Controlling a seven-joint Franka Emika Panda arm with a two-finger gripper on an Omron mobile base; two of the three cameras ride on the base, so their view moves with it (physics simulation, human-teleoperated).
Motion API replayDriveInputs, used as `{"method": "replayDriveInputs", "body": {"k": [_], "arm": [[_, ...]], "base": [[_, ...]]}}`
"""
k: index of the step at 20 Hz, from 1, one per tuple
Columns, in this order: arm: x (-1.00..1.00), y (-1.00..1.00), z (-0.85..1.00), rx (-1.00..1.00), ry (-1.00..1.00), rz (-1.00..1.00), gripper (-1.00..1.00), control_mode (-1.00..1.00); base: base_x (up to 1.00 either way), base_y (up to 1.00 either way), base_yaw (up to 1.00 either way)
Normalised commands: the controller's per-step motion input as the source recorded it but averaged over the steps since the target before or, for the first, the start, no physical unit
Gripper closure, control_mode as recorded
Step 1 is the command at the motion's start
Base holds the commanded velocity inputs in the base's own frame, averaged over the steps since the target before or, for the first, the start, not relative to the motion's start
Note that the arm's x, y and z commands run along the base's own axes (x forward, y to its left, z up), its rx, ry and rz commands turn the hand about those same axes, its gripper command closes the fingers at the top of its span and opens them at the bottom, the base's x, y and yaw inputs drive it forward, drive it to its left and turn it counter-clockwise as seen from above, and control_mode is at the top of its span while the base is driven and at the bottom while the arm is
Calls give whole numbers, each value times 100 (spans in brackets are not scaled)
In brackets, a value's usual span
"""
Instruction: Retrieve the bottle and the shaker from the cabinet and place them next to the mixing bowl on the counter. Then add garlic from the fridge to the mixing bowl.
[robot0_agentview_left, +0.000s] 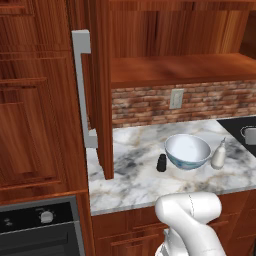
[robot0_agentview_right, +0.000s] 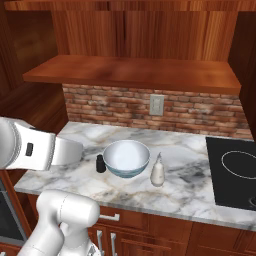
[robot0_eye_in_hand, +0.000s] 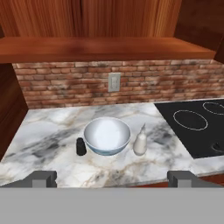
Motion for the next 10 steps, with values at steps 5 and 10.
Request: {"method": "replayDriveInputs", "body": {"k": [5,10], "arm": [[0,0,0,0,0,0,-100,-100],[0,0,0,0,0,0,-100,-100]], "base": [[0,0,0],[0,0,0]]}}
